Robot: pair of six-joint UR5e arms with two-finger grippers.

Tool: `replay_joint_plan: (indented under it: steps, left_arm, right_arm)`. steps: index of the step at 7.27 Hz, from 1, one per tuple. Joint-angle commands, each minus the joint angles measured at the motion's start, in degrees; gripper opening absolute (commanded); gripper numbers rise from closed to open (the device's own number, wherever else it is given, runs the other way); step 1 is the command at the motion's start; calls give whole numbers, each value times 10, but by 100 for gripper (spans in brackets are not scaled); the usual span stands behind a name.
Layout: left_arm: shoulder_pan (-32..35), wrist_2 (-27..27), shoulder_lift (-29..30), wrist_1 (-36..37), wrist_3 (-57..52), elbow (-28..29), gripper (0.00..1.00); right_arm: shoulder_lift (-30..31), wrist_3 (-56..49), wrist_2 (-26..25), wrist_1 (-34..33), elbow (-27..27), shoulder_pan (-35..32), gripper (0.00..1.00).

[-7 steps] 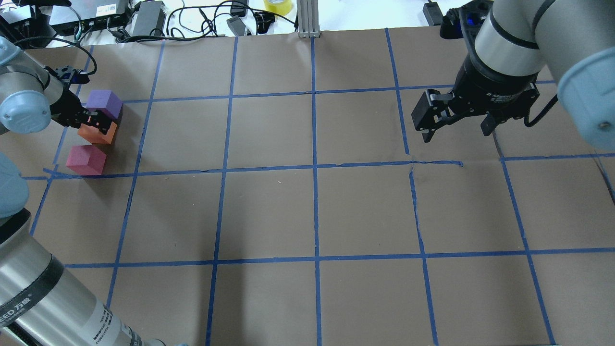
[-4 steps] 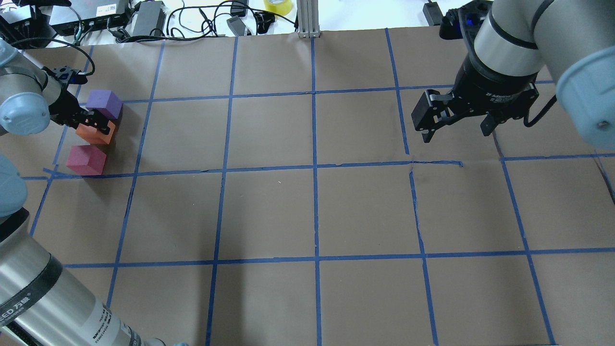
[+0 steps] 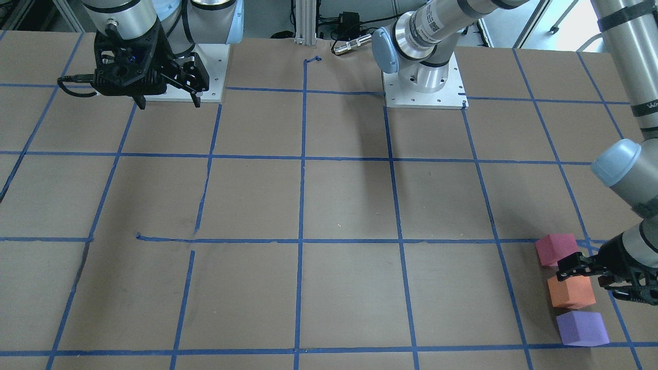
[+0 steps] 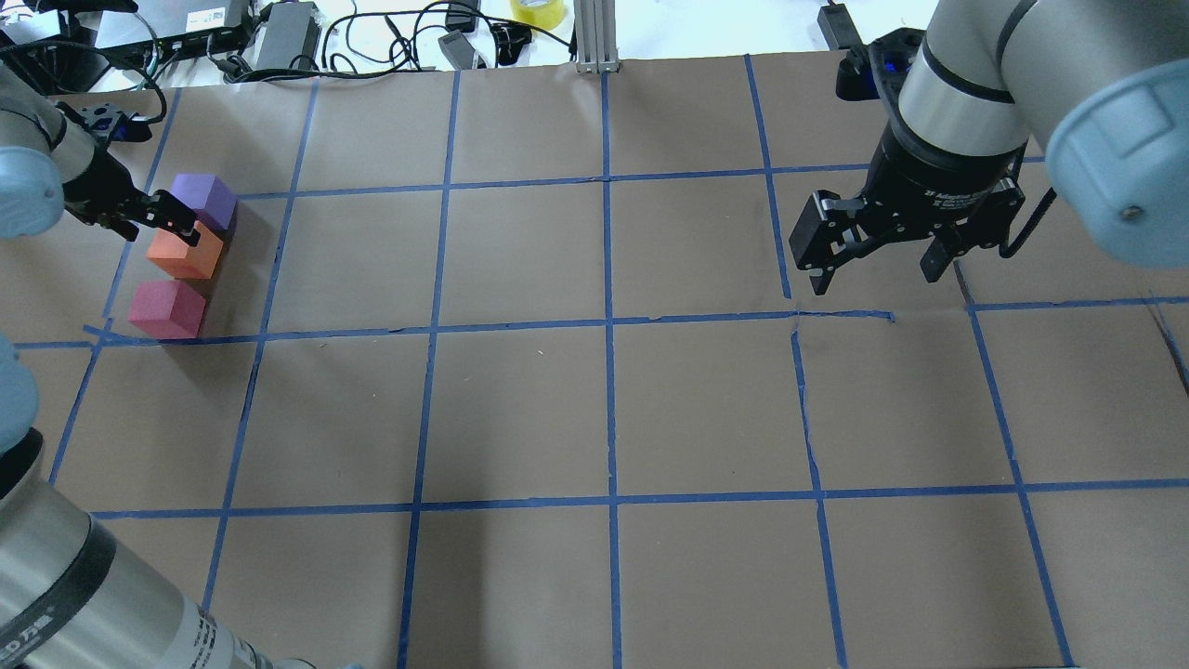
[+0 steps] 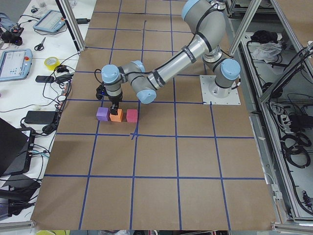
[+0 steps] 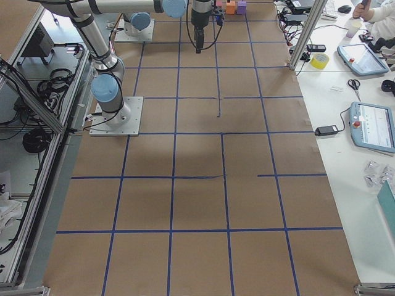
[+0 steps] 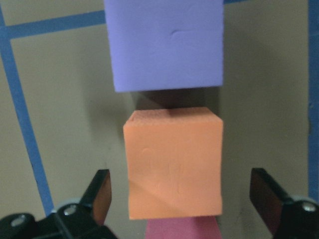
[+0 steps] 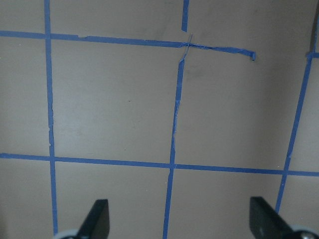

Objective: Arrange blocks in a line
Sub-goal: 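Open the left gripper and lift it off the orange cube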

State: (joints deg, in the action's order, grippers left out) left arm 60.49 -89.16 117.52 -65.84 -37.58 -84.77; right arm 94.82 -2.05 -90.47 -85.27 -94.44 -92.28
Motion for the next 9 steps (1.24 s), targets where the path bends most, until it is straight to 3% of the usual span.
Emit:
replay_joint_plan:
  steps: [1,4,6,8,9]
  left_arm:
    - [2,-38,-105,-114,2,2,100]
    - [39,-30,-224,-215,28,6,100]
    - [87,-29,-257,-250,149,0,100]
    - [208,-14,-263,-244,405,5,100]
    - [268,-39,-258,-243,457,5,100]
  right_arm:
    - [-15,0,-8,6,28,3,100]
    - [-17,1,-6,13,27,3,100]
    - [-17,2,-7,13,26,3,100]
    - [-17,6,-7,14,25,3,100]
    - [-17,7,-7,13,25,3,100]
